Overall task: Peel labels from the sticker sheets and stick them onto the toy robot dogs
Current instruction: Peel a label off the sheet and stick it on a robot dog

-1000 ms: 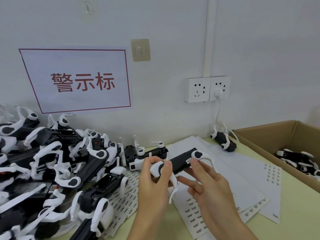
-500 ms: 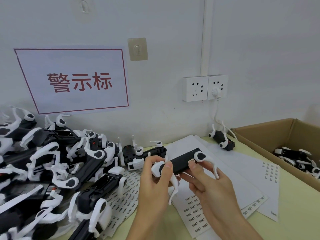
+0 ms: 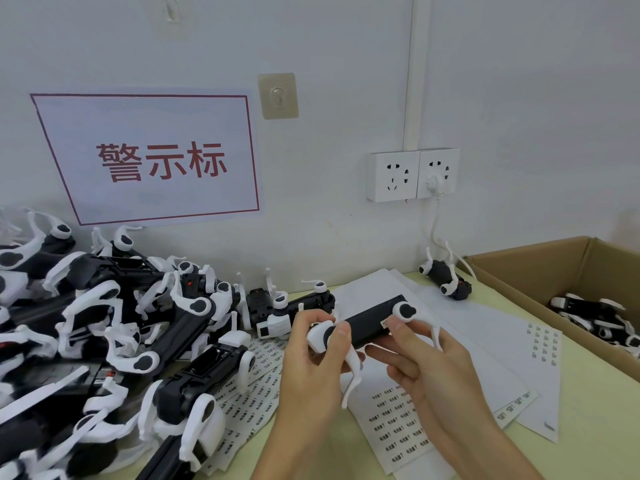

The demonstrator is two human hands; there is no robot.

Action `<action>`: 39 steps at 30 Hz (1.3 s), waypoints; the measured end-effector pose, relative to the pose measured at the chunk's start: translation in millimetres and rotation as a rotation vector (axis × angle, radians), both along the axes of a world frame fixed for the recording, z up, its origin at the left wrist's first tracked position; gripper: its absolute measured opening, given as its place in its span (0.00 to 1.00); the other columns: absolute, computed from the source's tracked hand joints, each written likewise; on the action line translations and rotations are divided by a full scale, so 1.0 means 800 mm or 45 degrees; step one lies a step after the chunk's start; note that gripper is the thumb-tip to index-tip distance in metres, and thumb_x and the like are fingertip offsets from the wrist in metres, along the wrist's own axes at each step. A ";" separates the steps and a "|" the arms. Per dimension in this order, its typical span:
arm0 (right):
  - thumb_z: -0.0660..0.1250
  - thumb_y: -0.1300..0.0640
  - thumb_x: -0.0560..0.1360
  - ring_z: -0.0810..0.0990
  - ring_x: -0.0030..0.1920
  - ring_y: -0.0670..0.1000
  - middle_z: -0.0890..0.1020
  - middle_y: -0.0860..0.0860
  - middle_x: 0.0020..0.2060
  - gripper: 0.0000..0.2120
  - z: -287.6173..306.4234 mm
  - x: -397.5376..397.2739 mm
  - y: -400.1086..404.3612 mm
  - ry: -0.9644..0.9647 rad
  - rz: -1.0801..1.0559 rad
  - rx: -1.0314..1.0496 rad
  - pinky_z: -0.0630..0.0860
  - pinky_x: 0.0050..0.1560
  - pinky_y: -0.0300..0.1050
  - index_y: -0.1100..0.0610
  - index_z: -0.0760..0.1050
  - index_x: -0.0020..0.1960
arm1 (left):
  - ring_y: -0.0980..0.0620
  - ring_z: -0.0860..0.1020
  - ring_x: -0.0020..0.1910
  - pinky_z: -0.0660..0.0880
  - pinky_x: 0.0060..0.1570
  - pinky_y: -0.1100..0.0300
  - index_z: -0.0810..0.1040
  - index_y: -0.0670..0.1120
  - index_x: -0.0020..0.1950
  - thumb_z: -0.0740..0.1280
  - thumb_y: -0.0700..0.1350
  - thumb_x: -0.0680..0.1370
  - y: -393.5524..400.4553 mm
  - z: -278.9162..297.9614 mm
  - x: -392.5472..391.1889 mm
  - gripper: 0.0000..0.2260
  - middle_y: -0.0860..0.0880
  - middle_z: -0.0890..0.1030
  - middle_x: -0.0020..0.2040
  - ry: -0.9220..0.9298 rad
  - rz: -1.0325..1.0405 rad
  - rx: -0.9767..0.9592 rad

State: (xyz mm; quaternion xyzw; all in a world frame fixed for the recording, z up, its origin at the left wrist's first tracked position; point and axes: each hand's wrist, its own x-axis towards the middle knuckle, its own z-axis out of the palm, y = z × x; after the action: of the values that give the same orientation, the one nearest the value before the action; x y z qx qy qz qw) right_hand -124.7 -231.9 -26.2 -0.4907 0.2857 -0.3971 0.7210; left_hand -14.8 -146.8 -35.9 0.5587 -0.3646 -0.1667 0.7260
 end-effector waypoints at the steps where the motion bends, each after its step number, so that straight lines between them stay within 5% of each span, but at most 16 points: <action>1: 0.75 0.54 0.72 0.88 0.45 0.55 0.88 0.56 0.43 0.14 0.000 0.001 0.001 0.018 -0.008 -0.026 0.74 0.48 0.49 0.58 0.77 0.54 | 0.54 0.80 0.31 0.74 0.33 0.67 0.74 0.43 0.52 0.66 0.53 0.76 0.000 0.000 0.000 0.14 0.48 0.78 0.34 0.007 -0.005 -0.001; 7: 0.76 0.56 0.69 0.88 0.43 0.54 0.87 0.57 0.44 0.18 0.000 0.001 0.002 -0.042 0.005 0.048 0.74 0.47 0.49 0.59 0.77 0.56 | 0.56 0.79 0.31 0.74 0.32 0.69 0.74 0.41 0.52 0.65 0.45 0.81 0.004 -0.002 0.004 0.07 0.53 0.77 0.32 -0.003 -0.065 -0.001; 10: 0.76 0.56 0.65 0.87 0.43 0.54 0.87 0.59 0.45 0.20 -0.002 0.000 0.000 -0.080 0.022 0.066 0.75 0.47 0.48 0.58 0.77 0.56 | 0.54 0.81 0.31 0.75 0.33 0.68 0.74 0.42 0.52 0.66 0.48 0.80 0.004 -0.001 0.004 0.09 0.52 0.78 0.32 0.030 -0.058 -0.013; 19: 0.69 0.66 0.76 0.87 0.48 0.55 0.87 0.57 0.45 0.13 -0.002 -0.001 -0.004 -0.014 0.061 -0.070 0.74 0.50 0.47 0.54 0.79 0.58 | 0.48 0.83 0.36 0.77 0.35 0.62 0.78 0.51 0.46 0.67 0.59 0.70 0.000 -0.002 0.006 0.13 0.48 0.80 0.33 0.305 -0.079 -0.059; 23: 0.65 0.64 0.77 0.87 0.45 0.56 0.88 0.53 0.46 0.12 0.003 -0.010 -0.009 0.060 -0.022 -0.285 0.73 0.46 0.50 0.51 0.85 0.49 | 0.49 0.84 0.37 0.78 0.37 0.59 0.77 0.56 0.51 0.69 0.60 0.68 0.001 -0.001 0.008 0.15 0.49 0.81 0.35 0.349 -0.056 -0.071; 26: 0.66 0.50 0.71 0.84 0.40 0.52 0.86 0.51 0.44 0.12 0.005 -0.016 -0.006 0.008 -0.193 -0.525 0.71 0.40 0.50 0.47 0.84 0.51 | 0.46 0.85 0.42 0.80 0.41 0.57 0.76 0.60 0.53 0.71 0.60 0.69 -0.001 0.001 0.006 0.15 0.47 0.84 0.39 0.344 -0.073 -0.076; 30: 0.66 0.41 0.70 0.78 0.57 0.44 0.81 0.42 0.55 0.20 0.000 -0.016 -0.008 0.085 -0.187 -0.617 0.75 0.56 0.48 0.37 0.77 0.61 | 0.43 0.86 0.47 0.80 0.49 0.48 0.76 0.58 0.52 0.77 0.59 0.67 0.000 0.003 0.002 0.18 0.44 0.85 0.46 0.301 -0.050 -0.070; 32: 0.66 0.39 0.69 0.77 0.63 0.43 0.81 0.40 0.59 0.24 -0.001 -0.017 -0.015 0.183 -0.059 -0.574 0.73 0.66 0.53 0.38 0.76 0.65 | 0.47 0.85 0.45 0.81 0.44 0.54 0.76 0.56 0.52 0.81 0.58 0.65 0.004 0.006 0.003 0.21 0.46 0.84 0.47 0.226 -0.050 -0.062; 36: 0.71 0.46 0.73 0.83 0.54 0.44 0.84 0.44 0.52 0.14 -0.007 -0.020 -0.028 0.256 0.020 -0.533 0.77 0.62 0.54 0.41 0.81 0.59 | 0.49 0.84 0.47 0.80 0.43 0.60 0.79 0.55 0.54 0.80 0.56 0.61 0.009 0.012 0.004 0.24 0.47 0.85 0.52 0.122 -0.147 -0.054; 39: 0.64 0.55 0.81 0.86 0.47 0.52 0.86 0.49 0.47 0.10 -0.013 -0.016 -0.034 0.235 -0.050 -0.444 0.79 0.52 0.53 0.43 0.82 0.55 | 0.49 0.84 0.52 0.79 0.46 0.61 0.79 0.55 0.59 0.80 0.53 0.63 0.011 0.015 0.004 0.26 0.47 0.85 0.54 0.102 -0.261 -0.050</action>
State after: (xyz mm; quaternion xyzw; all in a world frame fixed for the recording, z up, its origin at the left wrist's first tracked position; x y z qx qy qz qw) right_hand -137.9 -258.7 -36.7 -0.6370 0.2871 -0.4078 0.5878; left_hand -12.0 -138.1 -23.8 0.4971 -0.3938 -0.2552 0.7299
